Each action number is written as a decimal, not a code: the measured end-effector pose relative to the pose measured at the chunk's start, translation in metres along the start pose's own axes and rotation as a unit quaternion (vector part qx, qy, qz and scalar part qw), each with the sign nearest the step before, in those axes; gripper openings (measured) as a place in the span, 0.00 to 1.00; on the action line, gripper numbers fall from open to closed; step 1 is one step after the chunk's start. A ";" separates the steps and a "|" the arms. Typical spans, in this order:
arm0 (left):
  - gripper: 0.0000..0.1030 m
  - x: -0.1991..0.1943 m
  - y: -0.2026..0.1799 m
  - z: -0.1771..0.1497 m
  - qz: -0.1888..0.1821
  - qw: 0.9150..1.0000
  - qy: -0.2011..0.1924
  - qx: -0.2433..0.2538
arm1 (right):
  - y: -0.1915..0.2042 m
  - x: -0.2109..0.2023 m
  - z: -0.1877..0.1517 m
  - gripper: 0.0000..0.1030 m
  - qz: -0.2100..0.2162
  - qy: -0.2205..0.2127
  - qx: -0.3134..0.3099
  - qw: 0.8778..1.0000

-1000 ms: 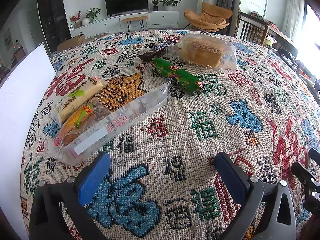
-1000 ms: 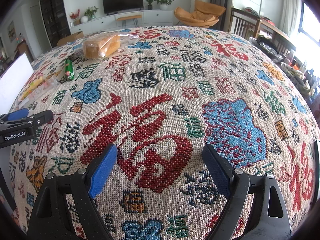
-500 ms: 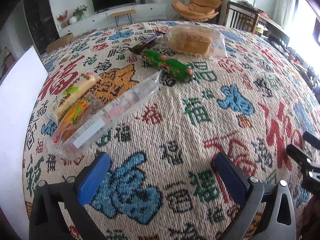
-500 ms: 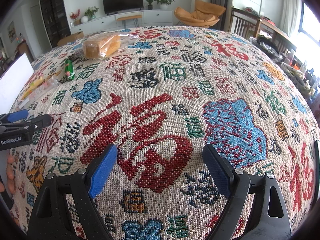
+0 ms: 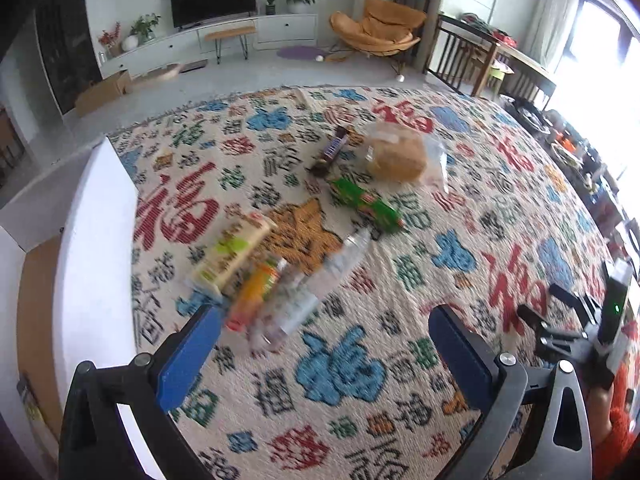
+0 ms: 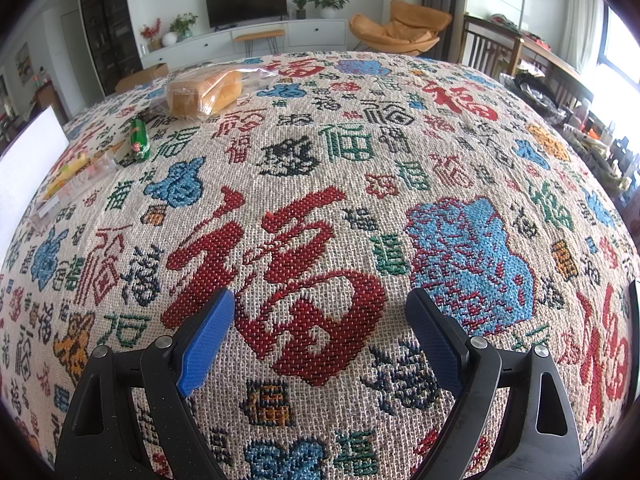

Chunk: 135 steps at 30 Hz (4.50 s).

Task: Organize snacks

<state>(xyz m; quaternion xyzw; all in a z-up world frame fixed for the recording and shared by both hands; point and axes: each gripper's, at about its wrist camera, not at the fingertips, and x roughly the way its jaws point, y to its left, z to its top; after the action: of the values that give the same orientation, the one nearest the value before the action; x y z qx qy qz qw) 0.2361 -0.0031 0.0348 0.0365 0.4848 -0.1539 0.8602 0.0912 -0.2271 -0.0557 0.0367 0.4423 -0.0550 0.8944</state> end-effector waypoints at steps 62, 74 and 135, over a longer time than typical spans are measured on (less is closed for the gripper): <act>0.22 -0.108 0.047 -0.155 -0.135 0.968 -0.125 -0.170 | 0.214 0.054 0.079 0.85 0.205 0.111 0.045 0.971; 0.22 -0.147 0.076 -0.164 -0.170 0.946 -0.180 -0.207 | 0.186 0.032 0.087 0.17 0.232 0.112 0.045 0.965; 1.00 0.060 -0.004 -0.103 0.094 0.992 -0.040 -0.070 | 0.030 0.008 0.015 0.83 0.030 -0.002 -0.043 0.999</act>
<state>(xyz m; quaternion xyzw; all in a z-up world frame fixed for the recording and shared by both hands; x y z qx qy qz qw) 0.1789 0.0014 -0.0697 0.0150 0.4544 -0.0395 0.8898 0.1120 -0.1997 -0.0529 0.0117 0.4409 -0.0093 0.8974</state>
